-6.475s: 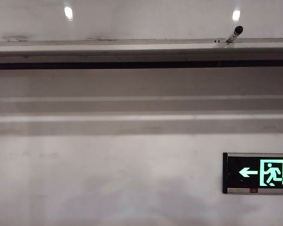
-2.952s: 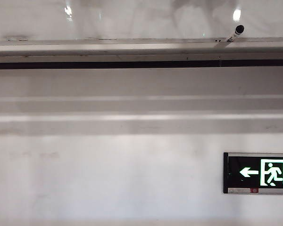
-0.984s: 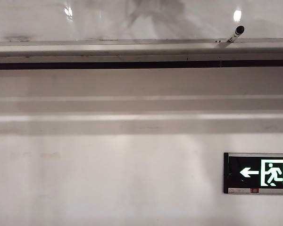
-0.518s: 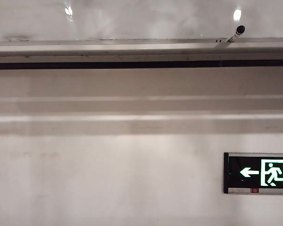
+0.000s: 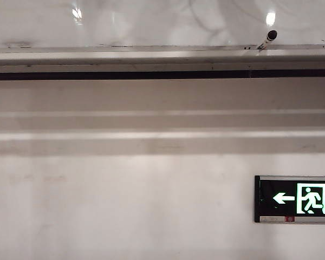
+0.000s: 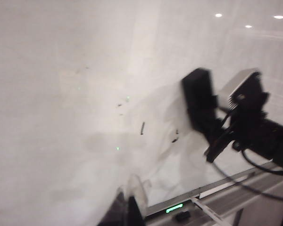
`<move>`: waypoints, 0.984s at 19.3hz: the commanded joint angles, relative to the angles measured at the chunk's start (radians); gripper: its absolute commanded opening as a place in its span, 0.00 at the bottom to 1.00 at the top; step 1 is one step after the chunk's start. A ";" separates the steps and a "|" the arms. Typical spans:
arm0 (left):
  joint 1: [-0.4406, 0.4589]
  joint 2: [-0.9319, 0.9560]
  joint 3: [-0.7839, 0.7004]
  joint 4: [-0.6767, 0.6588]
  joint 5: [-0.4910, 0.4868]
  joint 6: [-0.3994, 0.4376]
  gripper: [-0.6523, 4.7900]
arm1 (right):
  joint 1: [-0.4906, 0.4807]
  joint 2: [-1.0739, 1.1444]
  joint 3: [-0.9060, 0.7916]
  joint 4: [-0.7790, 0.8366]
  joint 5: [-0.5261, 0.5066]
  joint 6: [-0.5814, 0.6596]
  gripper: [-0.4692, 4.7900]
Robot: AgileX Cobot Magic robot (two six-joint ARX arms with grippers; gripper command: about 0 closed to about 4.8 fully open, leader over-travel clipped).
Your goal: Wipe the whiteboard clean using the black magnetic whiteboard eraser attached to the whiteboard.
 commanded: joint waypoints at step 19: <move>0.000 -0.002 0.004 0.013 0.016 -0.004 0.11 | 0.151 0.133 0.022 0.127 0.193 -0.336 0.17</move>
